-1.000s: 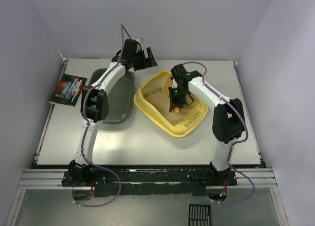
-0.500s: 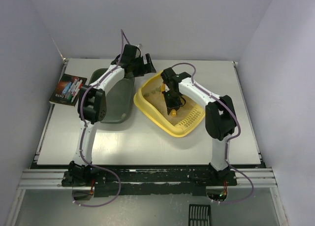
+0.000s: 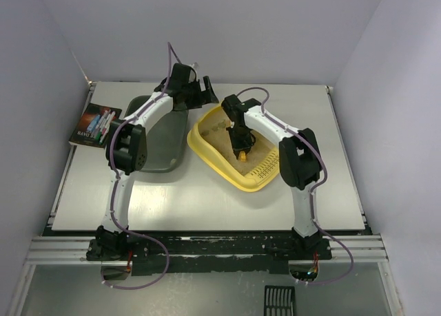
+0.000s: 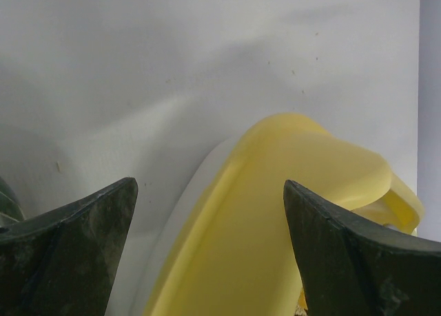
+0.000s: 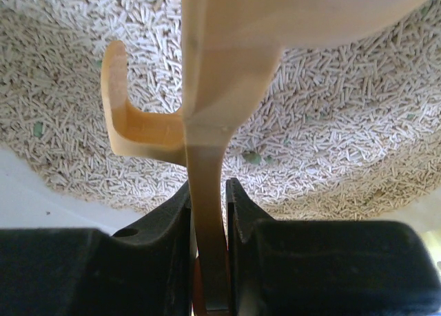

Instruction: Clean the litter box

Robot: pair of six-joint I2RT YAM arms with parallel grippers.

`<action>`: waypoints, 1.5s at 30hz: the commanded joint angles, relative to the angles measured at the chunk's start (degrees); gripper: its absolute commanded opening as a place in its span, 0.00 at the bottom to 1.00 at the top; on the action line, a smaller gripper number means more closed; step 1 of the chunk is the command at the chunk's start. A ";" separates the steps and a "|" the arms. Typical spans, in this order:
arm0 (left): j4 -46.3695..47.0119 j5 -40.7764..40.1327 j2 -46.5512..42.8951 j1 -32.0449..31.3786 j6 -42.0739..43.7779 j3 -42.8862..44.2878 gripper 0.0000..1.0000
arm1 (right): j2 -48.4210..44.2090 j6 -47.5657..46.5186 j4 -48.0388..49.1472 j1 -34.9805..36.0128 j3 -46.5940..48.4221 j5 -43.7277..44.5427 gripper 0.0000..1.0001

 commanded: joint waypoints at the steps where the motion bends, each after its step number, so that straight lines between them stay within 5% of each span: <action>1: 2.26 2.46 -3.81 -1.18 -0.58 -2.87 0.99 | 2.62 0.86 -2.48 -0.27 2.79 -0.98 0.00; 11: 3.42 5.40 -7.10 -3.11 -2.43 -8.72 0.99 | 6.16 0.34 -0.47 -3.51 4.53 -13.47 0.00; 24: 3.66 5.62 -9.15 -4.28 -3.96 -11.65 0.99 | 3.58 -1.06 9.96 -5.43 -4.19 -30.86 0.00; 33: 3.65 5.64 -9.85 -4.45 -5.25 -12.48 0.99 | -3.36 2.62 28.87 -6.43 -17.86 -41.53 0.00; 45: 1.81 4.72 -10.92 -3.90 -3.71 -11.22 0.99 | -12.74 7.64 40.45 -9.24 -26.77 -39.36 0.00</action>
